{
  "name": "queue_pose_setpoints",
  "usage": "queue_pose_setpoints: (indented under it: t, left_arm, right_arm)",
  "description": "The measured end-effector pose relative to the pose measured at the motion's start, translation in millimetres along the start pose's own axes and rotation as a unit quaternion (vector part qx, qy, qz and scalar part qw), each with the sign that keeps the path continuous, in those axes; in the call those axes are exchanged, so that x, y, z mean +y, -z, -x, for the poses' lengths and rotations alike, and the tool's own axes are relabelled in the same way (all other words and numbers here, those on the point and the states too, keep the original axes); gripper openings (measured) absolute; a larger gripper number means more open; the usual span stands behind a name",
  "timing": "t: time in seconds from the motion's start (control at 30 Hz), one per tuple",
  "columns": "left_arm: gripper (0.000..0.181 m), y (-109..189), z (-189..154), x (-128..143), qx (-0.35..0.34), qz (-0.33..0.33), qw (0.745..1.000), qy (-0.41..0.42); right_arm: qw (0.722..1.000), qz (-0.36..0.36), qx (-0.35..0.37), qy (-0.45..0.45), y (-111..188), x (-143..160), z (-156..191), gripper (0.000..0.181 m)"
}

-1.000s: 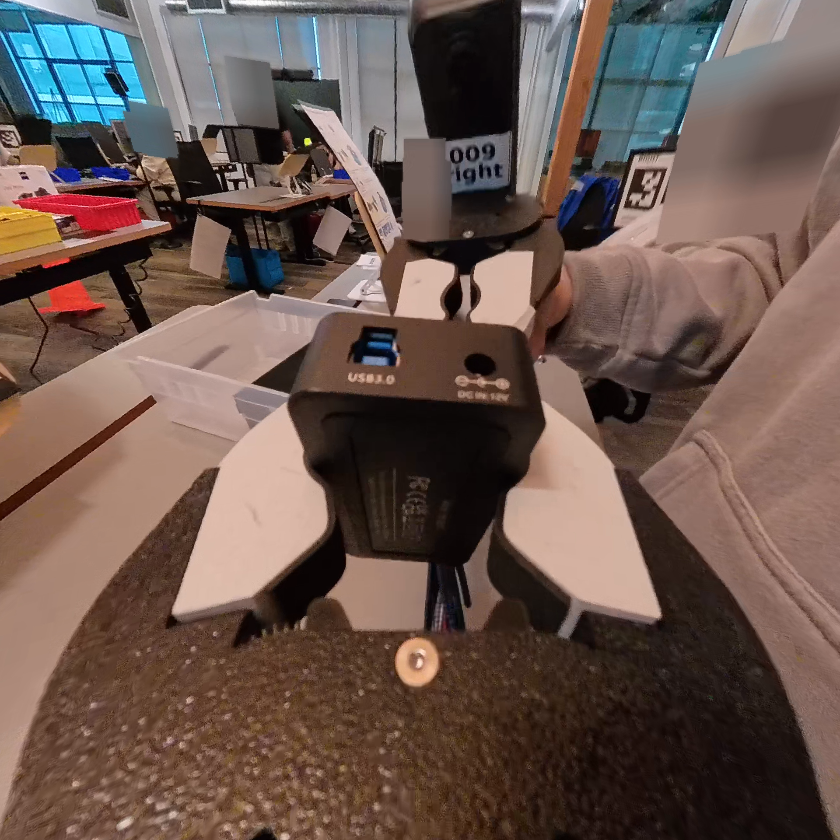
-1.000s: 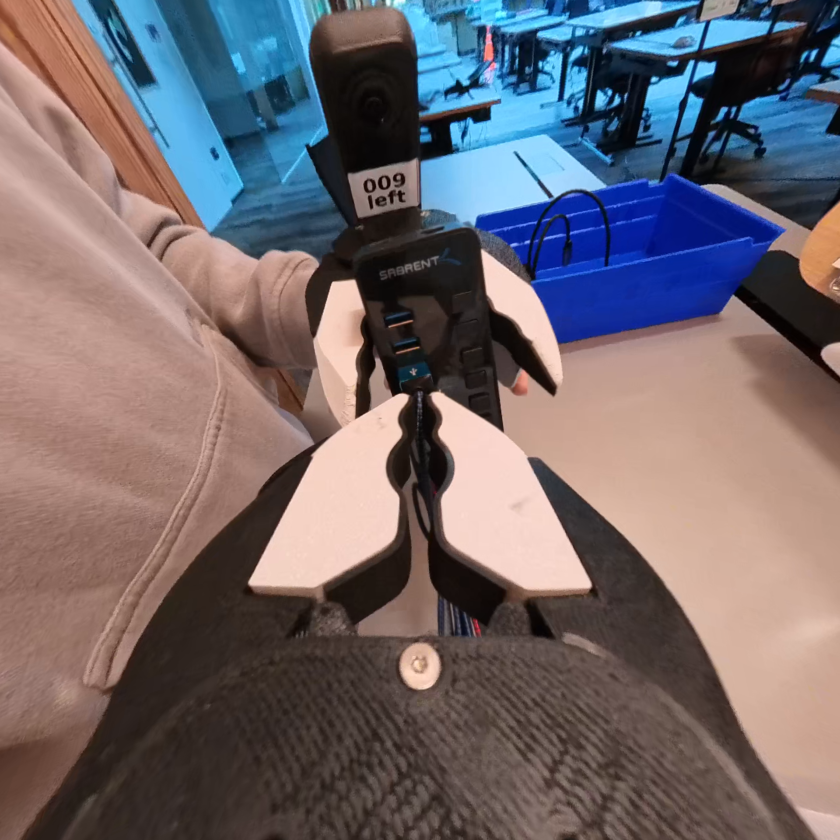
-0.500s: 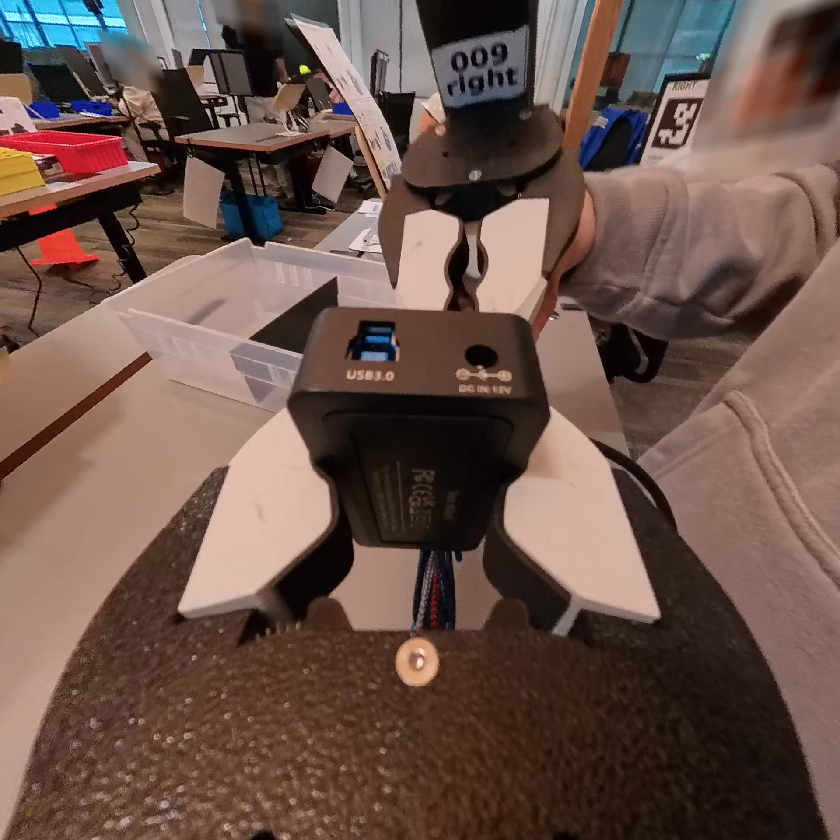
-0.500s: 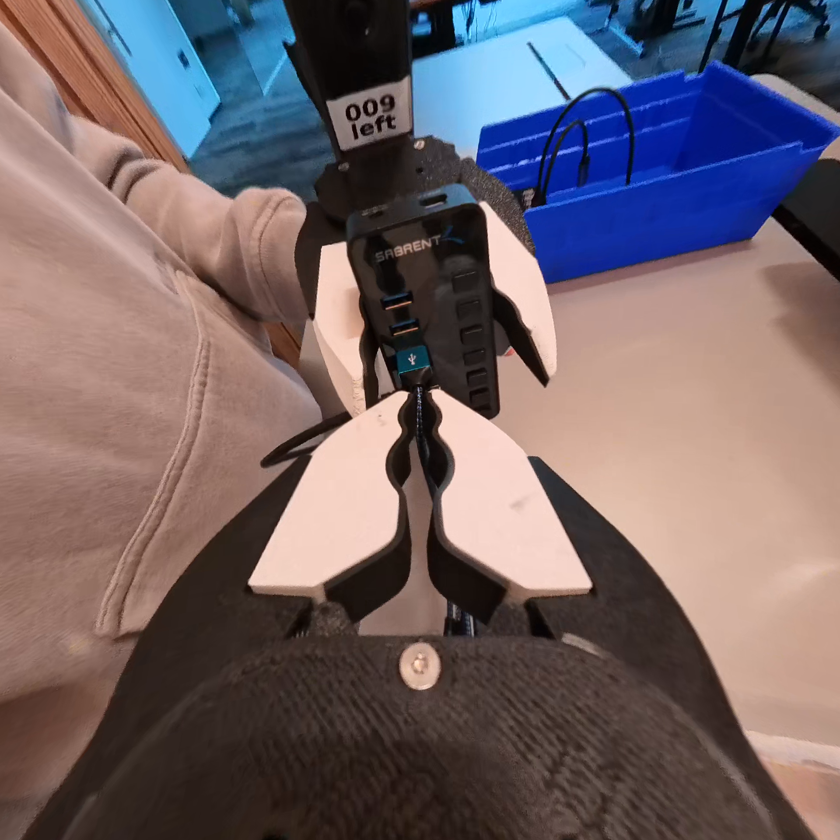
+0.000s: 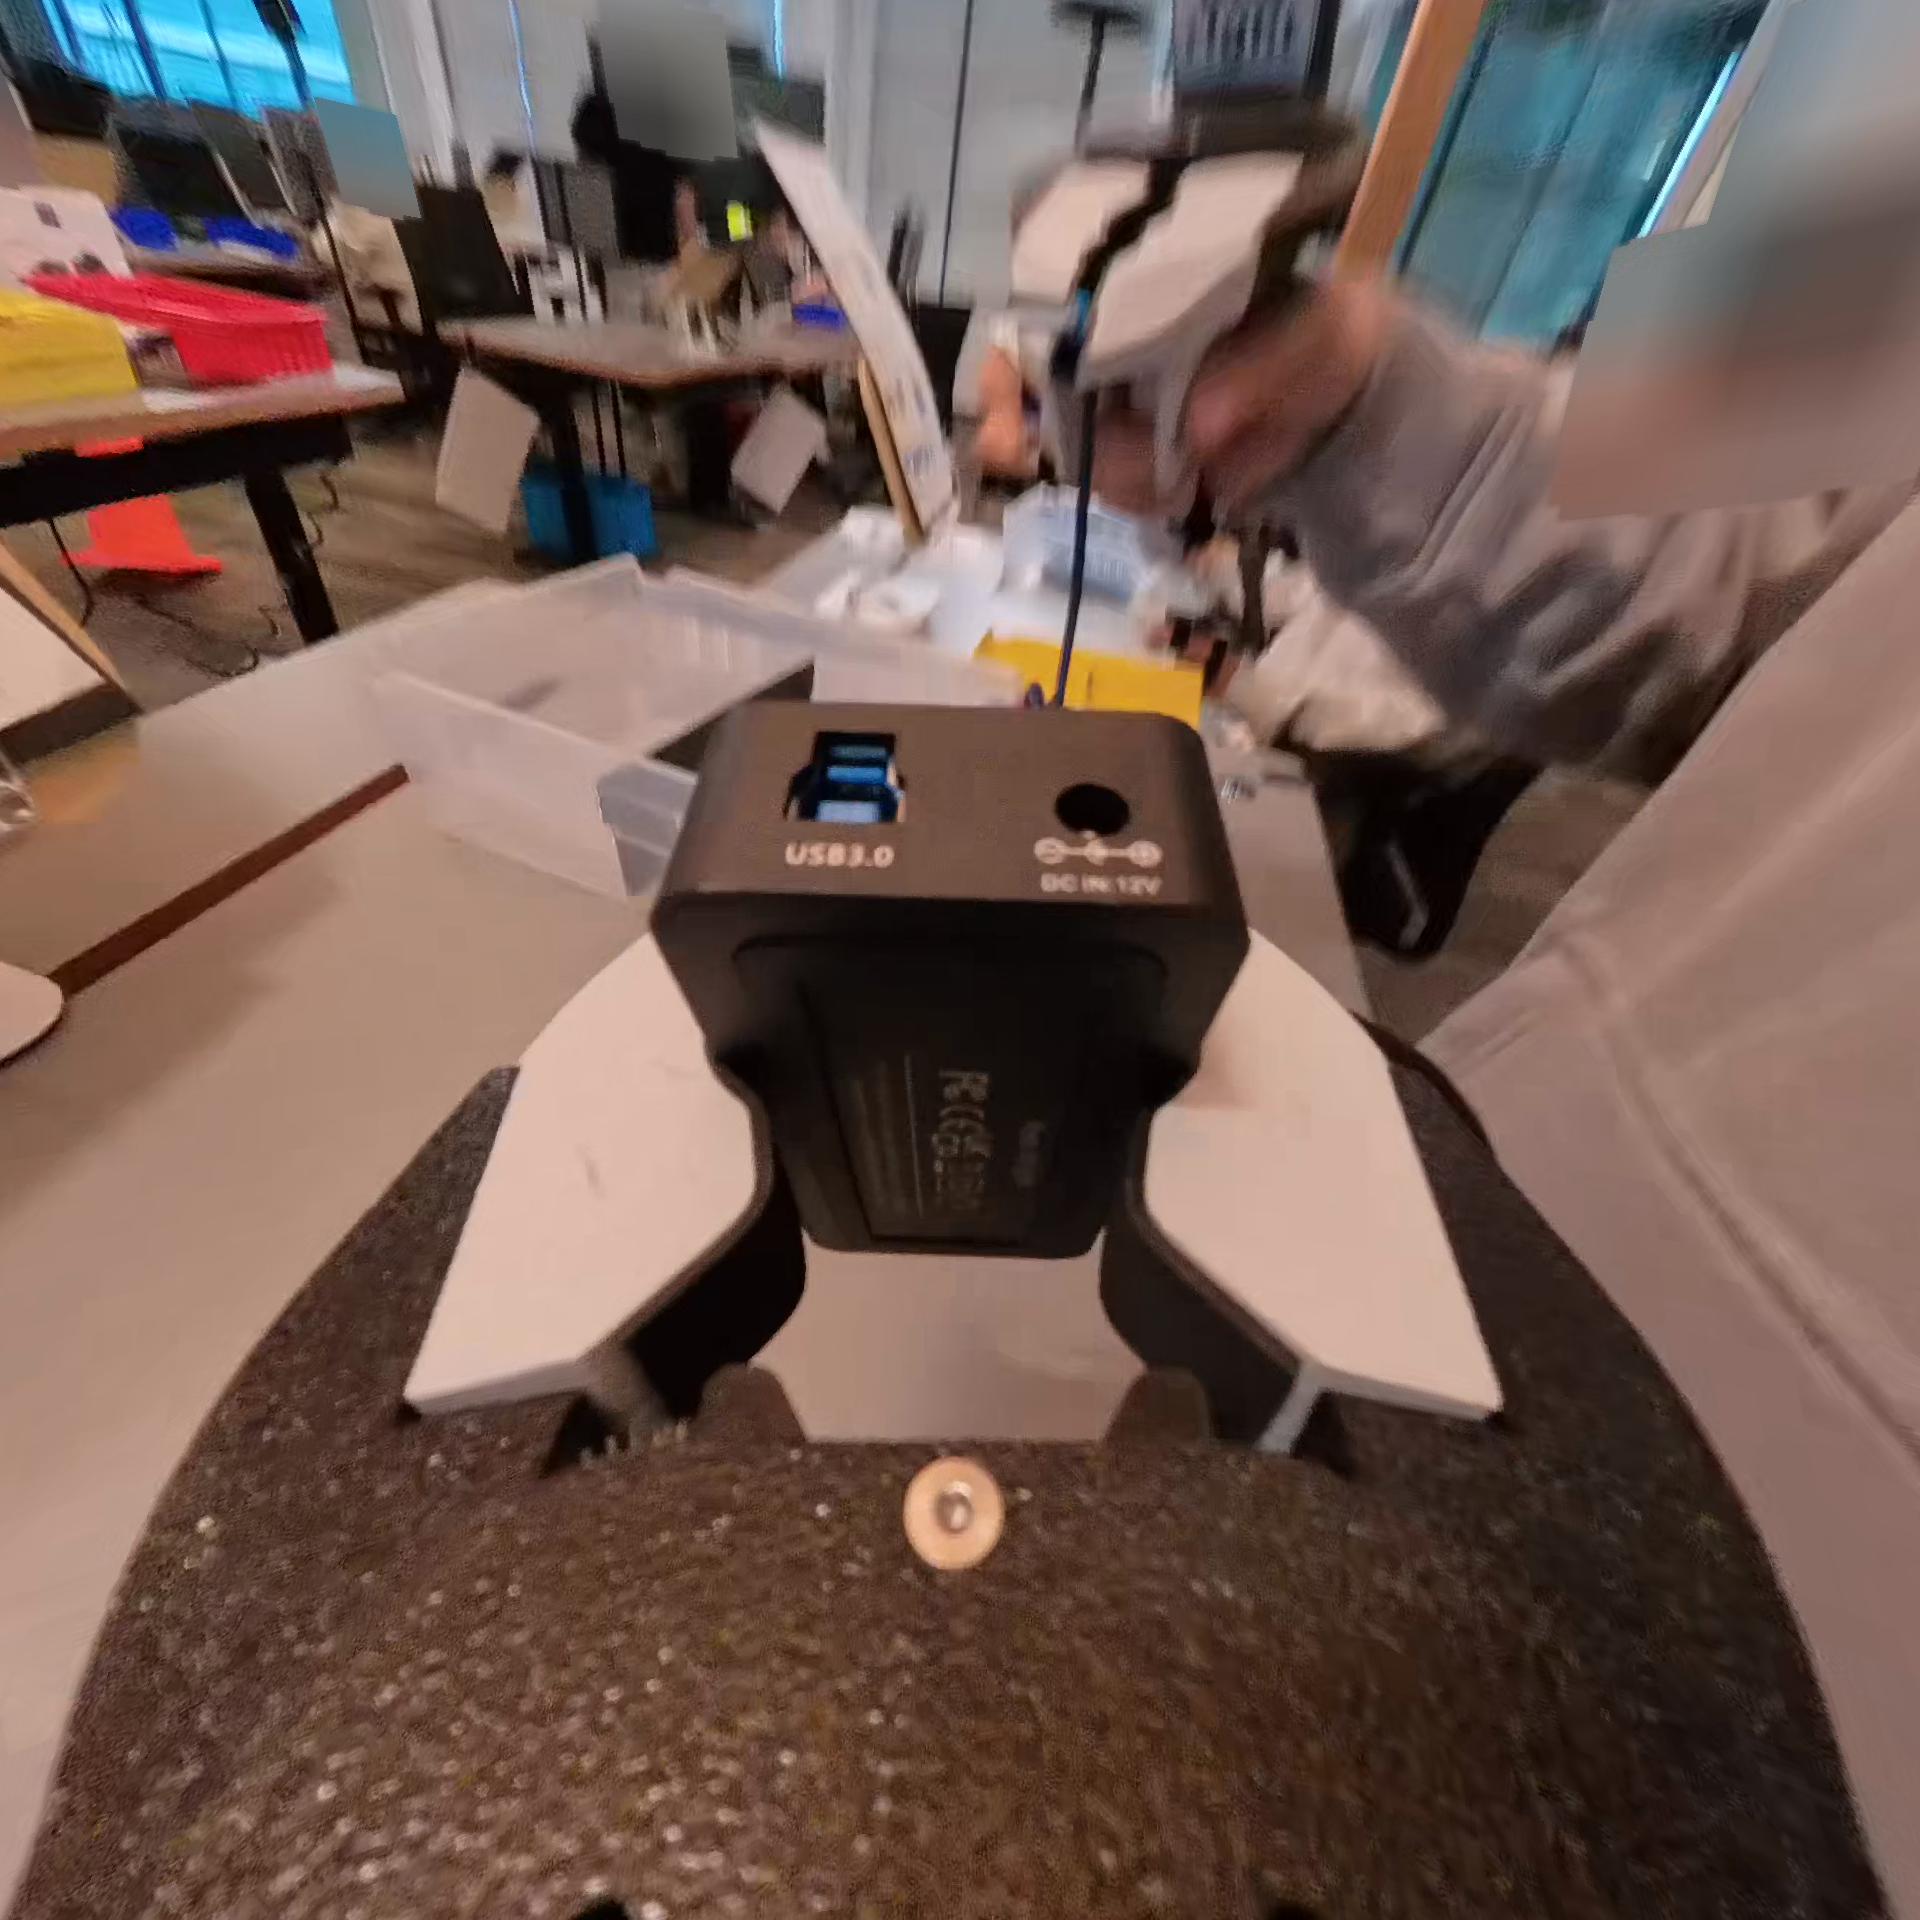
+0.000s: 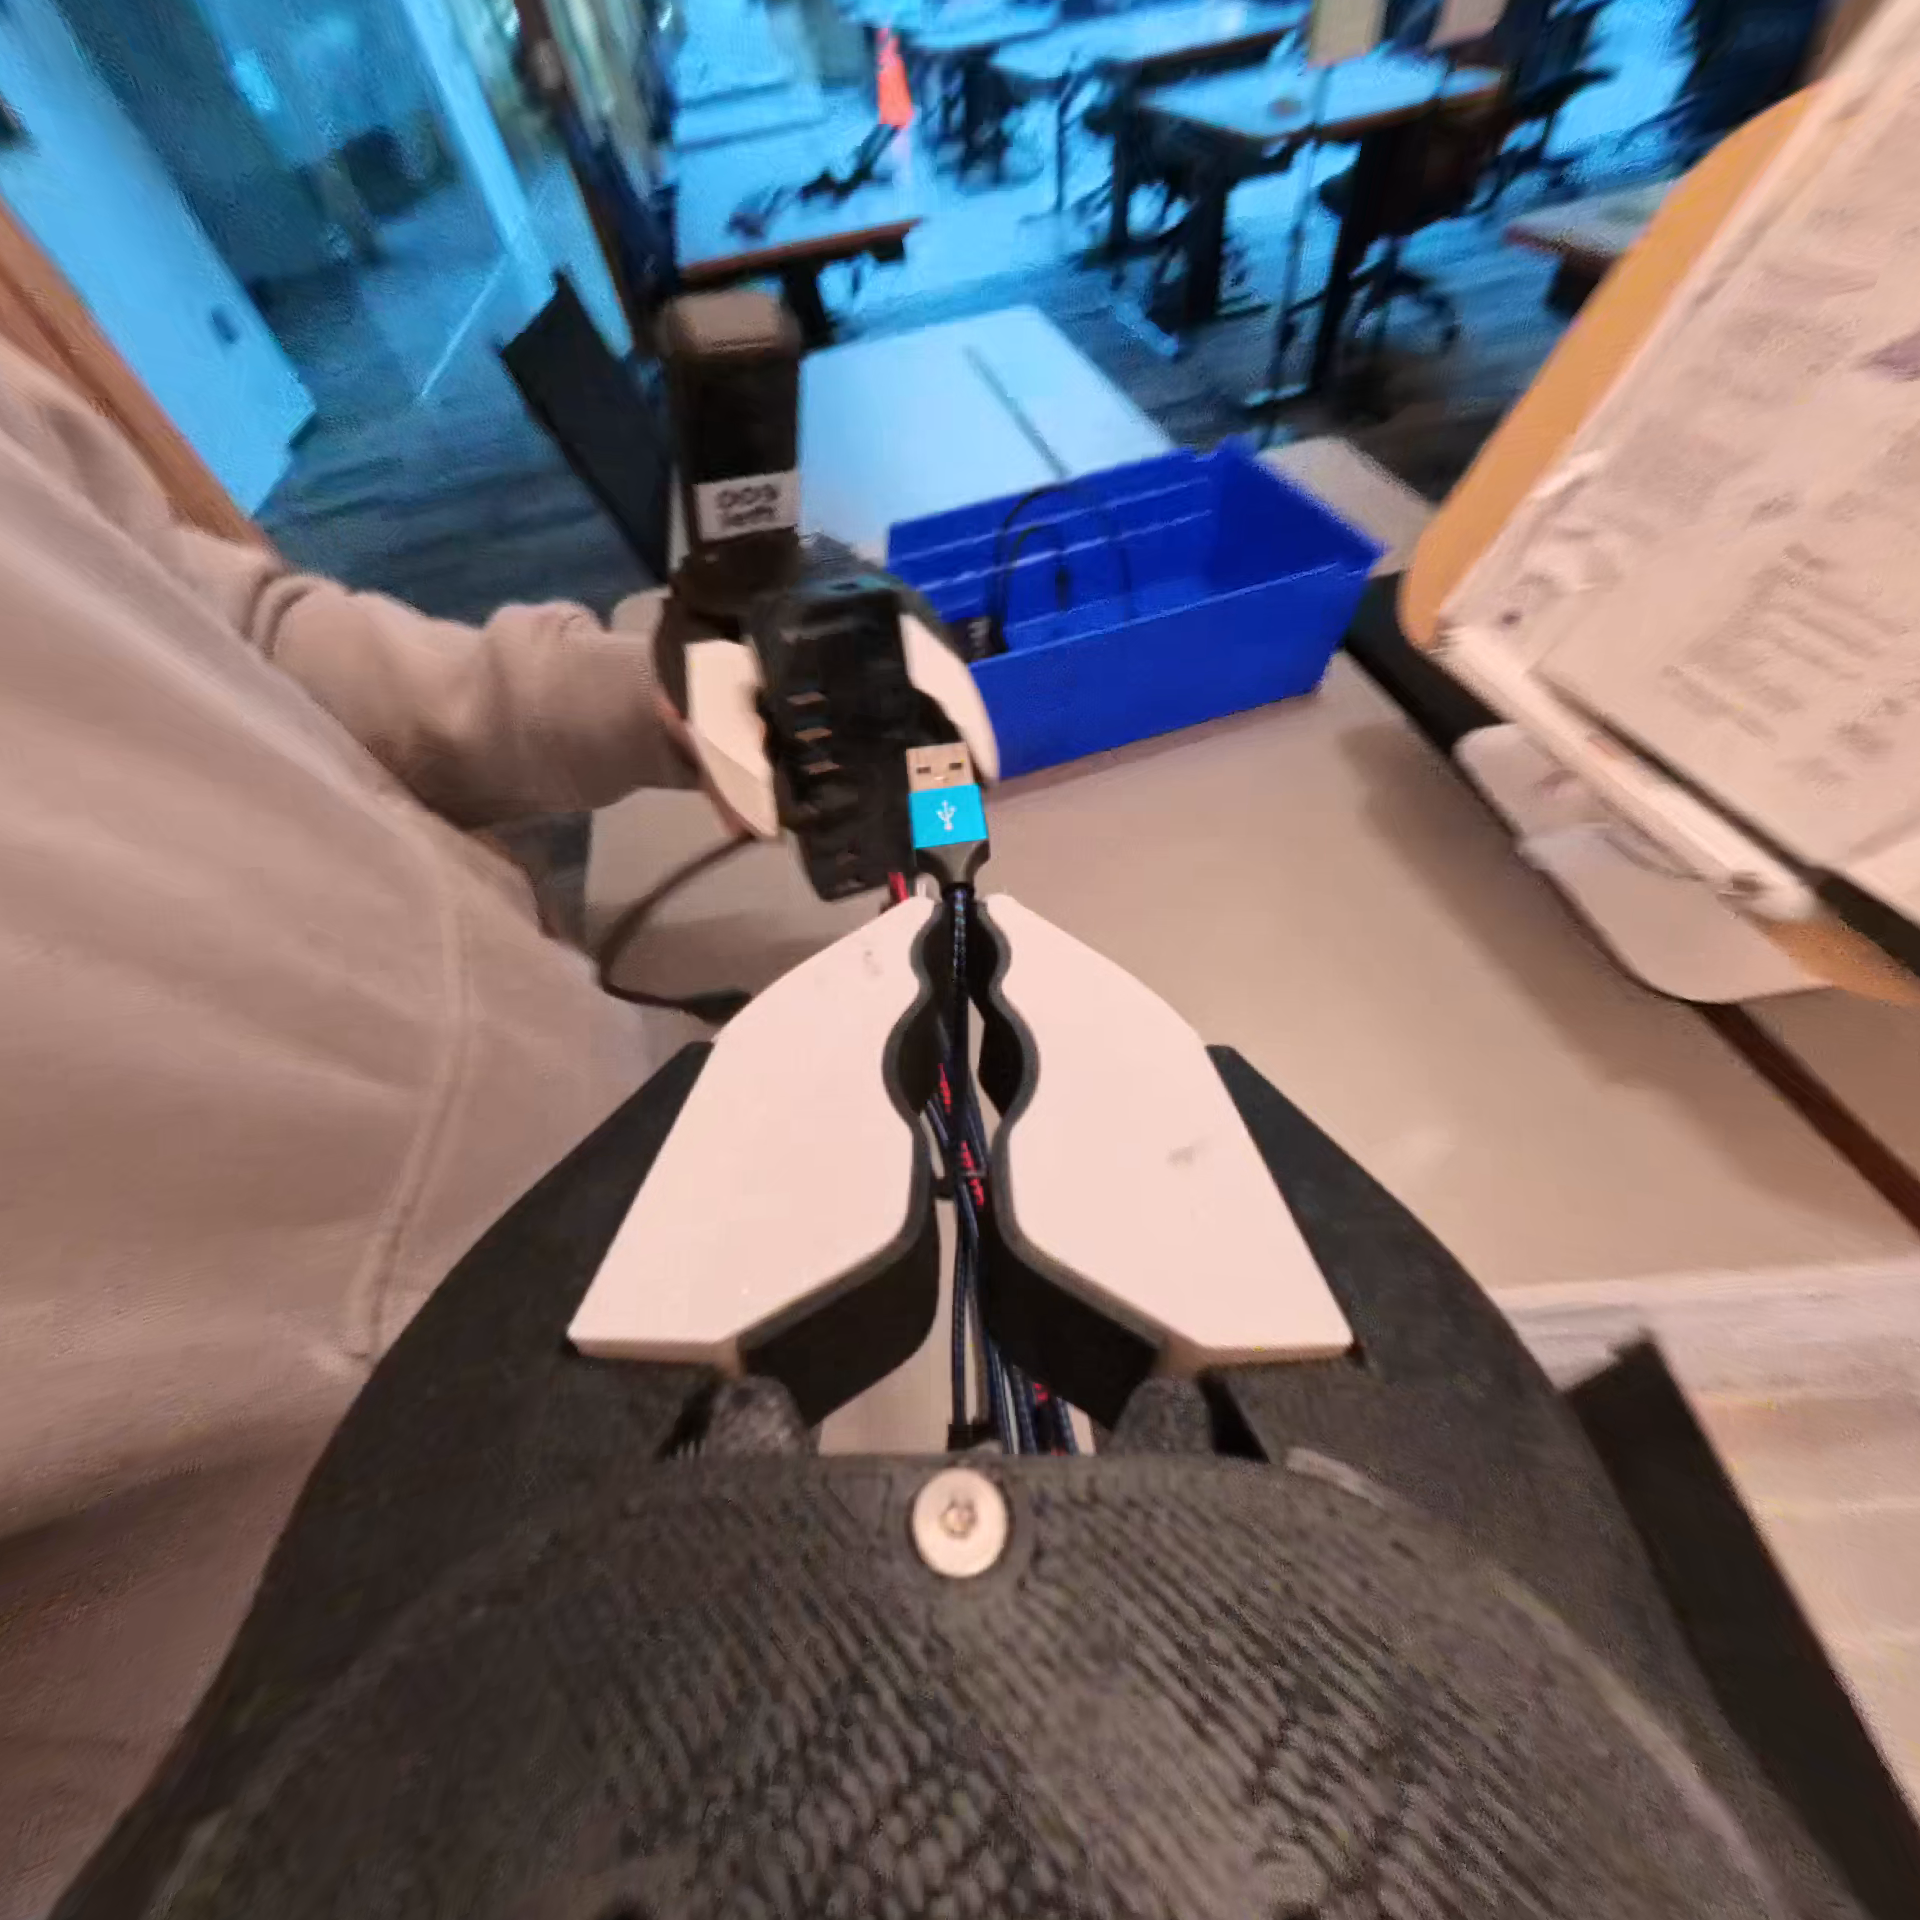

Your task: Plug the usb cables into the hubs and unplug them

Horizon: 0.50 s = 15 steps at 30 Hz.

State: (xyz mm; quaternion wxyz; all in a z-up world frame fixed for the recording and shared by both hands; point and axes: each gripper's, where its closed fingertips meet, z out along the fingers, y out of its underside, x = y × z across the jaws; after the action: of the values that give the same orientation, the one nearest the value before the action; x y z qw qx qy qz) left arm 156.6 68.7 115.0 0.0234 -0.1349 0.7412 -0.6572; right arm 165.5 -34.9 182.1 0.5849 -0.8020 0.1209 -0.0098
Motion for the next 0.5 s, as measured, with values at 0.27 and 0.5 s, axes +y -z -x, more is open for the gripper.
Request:
queue_pose_setpoints:
  t: [0.27,0.5]
  left_arm:
    - [0.073,21,19,-10,-0.052,0.043,0.996,-0.05]
    - [0.073,16,12,9,-0.026,0.037,0.999,-0.009]
  right_arm:
    - [0.98,0.056,0.18,0.067,81,3,-60,0.003]
    - [0.987,0.037,0.149,0.038,85,58,-101,0.003]
